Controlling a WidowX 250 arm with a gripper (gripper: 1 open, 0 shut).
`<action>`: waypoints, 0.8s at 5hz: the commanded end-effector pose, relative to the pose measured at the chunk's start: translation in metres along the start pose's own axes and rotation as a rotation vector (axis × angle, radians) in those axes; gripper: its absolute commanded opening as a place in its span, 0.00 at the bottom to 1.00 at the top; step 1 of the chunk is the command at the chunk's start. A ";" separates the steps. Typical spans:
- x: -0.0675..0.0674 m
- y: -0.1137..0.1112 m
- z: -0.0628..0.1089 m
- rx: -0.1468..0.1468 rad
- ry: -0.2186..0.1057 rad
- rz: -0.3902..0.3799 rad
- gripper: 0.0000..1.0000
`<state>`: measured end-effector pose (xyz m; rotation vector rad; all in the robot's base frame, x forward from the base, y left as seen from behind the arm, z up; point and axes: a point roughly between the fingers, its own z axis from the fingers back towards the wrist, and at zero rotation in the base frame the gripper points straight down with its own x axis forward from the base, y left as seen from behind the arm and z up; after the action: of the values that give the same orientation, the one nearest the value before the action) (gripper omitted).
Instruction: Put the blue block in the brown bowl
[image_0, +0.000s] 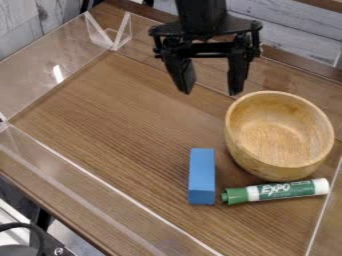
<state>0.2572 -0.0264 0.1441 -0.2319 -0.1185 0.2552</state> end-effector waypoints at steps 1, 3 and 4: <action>0.000 -0.003 0.007 -0.011 -0.053 -0.006 1.00; -0.005 -0.002 -0.005 -0.016 -0.066 0.002 1.00; -0.003 -0.001 -0.010 -0.018 -0.074 0.013 1.00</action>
<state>0.2522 -0.0286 0.1255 -0.2346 -0.1563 0.2869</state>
